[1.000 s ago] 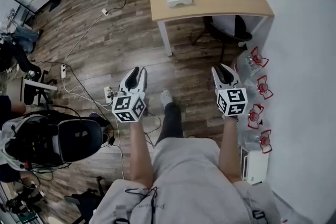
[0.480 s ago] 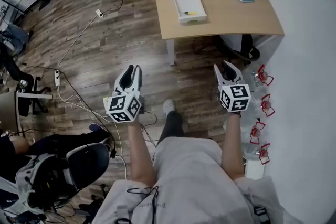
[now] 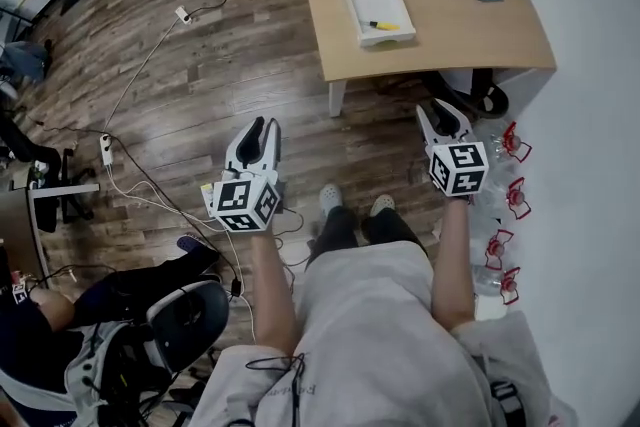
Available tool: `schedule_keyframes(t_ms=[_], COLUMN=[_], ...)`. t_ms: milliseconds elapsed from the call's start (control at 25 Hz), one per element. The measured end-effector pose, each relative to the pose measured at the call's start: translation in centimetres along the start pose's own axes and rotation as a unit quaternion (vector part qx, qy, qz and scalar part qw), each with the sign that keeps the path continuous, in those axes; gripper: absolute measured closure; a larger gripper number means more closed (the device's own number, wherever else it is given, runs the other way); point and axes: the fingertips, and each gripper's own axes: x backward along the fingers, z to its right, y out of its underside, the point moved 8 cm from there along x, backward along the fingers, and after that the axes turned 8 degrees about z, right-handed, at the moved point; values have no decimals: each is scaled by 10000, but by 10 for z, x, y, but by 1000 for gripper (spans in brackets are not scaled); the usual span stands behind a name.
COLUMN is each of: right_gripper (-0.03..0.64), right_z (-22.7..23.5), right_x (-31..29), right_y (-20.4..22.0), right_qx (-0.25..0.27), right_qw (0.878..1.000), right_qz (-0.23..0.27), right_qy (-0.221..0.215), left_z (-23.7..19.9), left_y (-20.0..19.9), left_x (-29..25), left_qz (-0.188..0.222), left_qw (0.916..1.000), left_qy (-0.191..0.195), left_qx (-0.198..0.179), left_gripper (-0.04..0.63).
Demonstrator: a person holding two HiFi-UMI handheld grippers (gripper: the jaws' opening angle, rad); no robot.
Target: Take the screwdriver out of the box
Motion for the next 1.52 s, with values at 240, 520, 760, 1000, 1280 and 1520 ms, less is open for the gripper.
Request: schedule_keyframes(t_ms=[240,520,760,1000,1280,1520], right_gripper=[503,503,503,503,500,499], right_z=[26,45,74,118,136,135], right_x=[-28,-96,-171,-243,-312,-347], right_y=[-11,-28,-58,-51,-48,-38], right_qx=[-52,66,226,393,1026,1565], right_qw=[9999,9999,9987,9925,9642,9287], right_qz=[27,41,-201,-656,-1444,-1907], right_qy=[150,-119,-419,-951,-1976,-2771], left_z=[3,-2,-19,-20,-14,-6], left_y=[-3,-12,-27,-17,-21,-21], left_x=[-31,-79,-144,-219,-293,-323], left_qz=[-109,-156,-353,-514,-696,-735], left_qw=[9997,9990,9986,9980,9966,9964], left_qy=[225,298,224,211,273,169], left_qx=[-82,-304,-319,-310,-345,-376], left_gripper=[505,509,506,505,505,505])
